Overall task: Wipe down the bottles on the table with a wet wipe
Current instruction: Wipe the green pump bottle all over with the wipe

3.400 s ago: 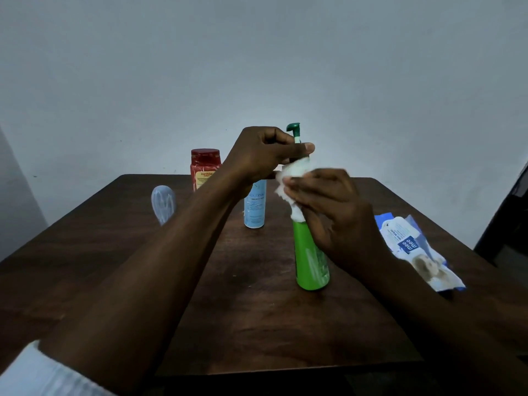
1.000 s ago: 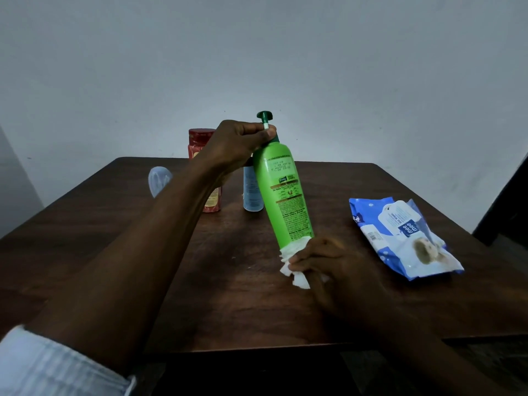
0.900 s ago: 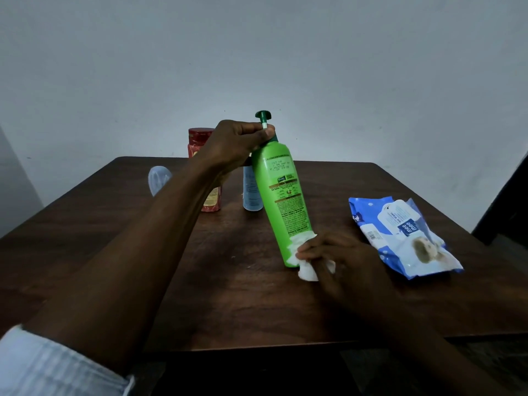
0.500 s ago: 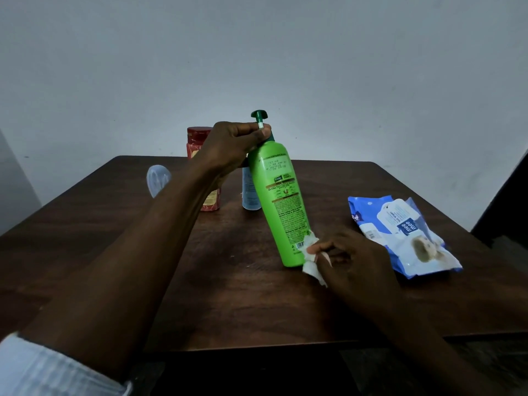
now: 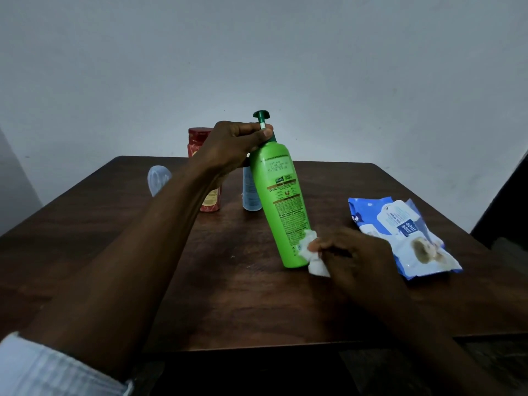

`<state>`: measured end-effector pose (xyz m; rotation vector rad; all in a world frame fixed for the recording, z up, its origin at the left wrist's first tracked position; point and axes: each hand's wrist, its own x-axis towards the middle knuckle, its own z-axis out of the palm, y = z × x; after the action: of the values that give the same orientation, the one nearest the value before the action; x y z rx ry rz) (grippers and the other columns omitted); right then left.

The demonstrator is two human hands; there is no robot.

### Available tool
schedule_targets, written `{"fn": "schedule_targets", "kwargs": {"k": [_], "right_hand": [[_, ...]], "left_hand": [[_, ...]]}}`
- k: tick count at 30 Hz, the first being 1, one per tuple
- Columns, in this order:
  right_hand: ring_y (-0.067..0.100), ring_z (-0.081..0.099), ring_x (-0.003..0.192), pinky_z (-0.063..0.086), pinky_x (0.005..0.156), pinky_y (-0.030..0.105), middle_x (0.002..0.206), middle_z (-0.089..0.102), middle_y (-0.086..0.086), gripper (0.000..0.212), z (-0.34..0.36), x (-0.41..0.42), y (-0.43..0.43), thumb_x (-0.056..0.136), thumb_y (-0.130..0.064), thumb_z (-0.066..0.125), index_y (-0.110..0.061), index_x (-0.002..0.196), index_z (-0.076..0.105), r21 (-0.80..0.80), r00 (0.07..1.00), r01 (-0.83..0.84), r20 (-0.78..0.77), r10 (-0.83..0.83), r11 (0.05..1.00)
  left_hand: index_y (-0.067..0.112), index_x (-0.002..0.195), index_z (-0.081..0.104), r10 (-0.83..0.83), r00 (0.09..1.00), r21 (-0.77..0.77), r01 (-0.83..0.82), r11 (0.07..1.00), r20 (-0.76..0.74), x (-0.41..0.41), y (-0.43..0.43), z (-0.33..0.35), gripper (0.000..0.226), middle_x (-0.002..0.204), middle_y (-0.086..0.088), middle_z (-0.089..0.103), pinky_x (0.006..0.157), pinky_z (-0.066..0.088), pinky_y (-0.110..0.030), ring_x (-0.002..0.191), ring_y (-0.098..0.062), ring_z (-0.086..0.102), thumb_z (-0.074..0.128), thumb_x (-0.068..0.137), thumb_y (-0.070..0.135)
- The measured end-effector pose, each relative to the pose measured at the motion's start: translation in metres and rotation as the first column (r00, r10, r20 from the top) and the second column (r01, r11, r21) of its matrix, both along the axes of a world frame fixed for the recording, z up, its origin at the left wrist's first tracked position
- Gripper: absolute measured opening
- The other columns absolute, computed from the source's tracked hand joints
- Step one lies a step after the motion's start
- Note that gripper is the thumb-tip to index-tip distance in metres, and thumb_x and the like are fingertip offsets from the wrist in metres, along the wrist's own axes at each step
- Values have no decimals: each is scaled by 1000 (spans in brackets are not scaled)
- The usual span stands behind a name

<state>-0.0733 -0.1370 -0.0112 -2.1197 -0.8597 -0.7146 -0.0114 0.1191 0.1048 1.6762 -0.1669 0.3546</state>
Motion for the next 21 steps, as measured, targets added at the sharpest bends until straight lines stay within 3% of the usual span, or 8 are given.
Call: {"fn": "schedule_targets", "kwargs": {"k": [3,8,12,16,21], "right_hand": [[-5,68,90,51,80,8,88,73,-16,31,4,12,0,77,8,72,-22,86,78,63,996,58,-78,-53,996],[-4,69,83,56,74,14,85,72,-18,36,0,9,3,78,3,76,-33,83,73,119,988,65,-145,-47,991],[-6,67,82,47,73,3,82,70,-16,16,0,-4,6,75,-5,74,-20,80,75,87,999,47,1,-48,995],[1,67,83,53,78,16,87,73,-8,9,-3,-11,7,78,-12,68,-15,82,76,27,995,-9,104,6,1000],[-3,65,97,49,89,14,101,69,-13,15,1,-17,15,83,-10,66,-16,90,78,27,978,-89,194,82,996]], "left_hand": [[11,118,71,-14,1000,-21,14,1000,3,0,0,-2,25,109,-9,73,79,59,-29,97,-13,68,67,94,18],[9,120,70,-6,1000,-22,6,1000,11,-2,2,-4,27,105,-8,73,78,59,-29,93,-12,68,66,95,18],[19,110,75,16,1000,6,-16,1000,-7,1,2,-13,20,107,-7,76,91,58,-42,103,-22,71,69,93,25],[24,106,76,20,1000,4,-20,1000,-7,1,1,-18,17,107,-6,76,95,56,-48,106,-25,71,70,91,28],[24,106,76,-16,1000,-13,16,1000,4,-5,-2,-15,16,108,-3,77,96,56,-45,107,-23,71,70,91,27]]}}
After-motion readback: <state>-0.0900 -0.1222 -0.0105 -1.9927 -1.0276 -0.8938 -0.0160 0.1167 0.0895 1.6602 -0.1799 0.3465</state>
